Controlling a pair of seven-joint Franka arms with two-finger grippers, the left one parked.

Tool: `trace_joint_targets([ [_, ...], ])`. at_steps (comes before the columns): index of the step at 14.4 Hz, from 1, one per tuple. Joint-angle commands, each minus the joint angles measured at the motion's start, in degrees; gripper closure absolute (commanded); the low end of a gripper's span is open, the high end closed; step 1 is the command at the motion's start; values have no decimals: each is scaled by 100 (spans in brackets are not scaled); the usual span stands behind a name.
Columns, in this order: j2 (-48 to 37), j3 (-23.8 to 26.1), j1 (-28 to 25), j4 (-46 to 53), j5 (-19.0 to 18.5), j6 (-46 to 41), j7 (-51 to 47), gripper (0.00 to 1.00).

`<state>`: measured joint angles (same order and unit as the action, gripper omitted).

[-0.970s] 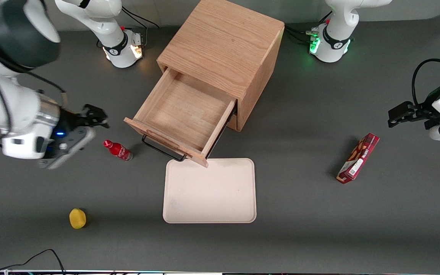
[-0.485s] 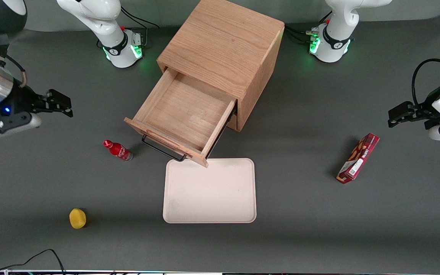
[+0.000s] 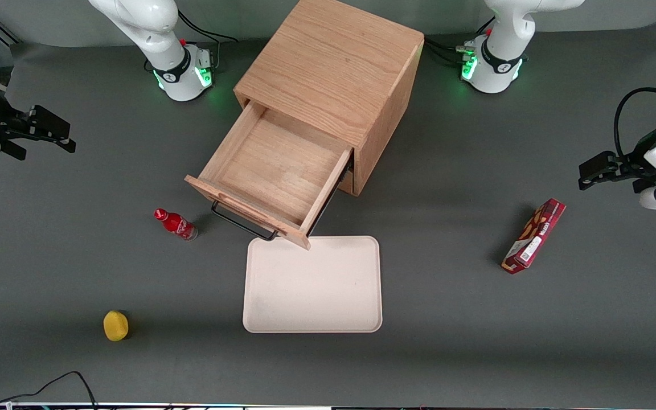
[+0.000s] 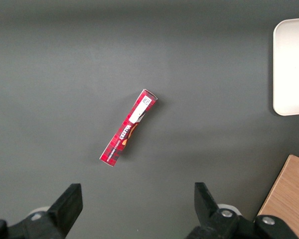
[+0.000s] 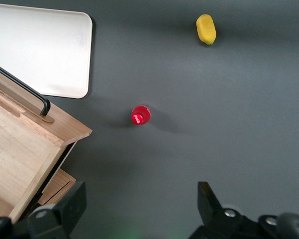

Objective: Open upper drawer

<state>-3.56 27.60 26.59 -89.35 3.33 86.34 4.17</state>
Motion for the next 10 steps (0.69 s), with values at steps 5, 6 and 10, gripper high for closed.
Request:
trace_joint_targets([
  [5, 75, -708, -923, 118, -217, -223, -100, 0],
  [6, 84, -1217, -1528, 119, -227, -240, -109, 0],
  [10, 40, -2917, -3176, 137, -219, -424, -109, 0],
])
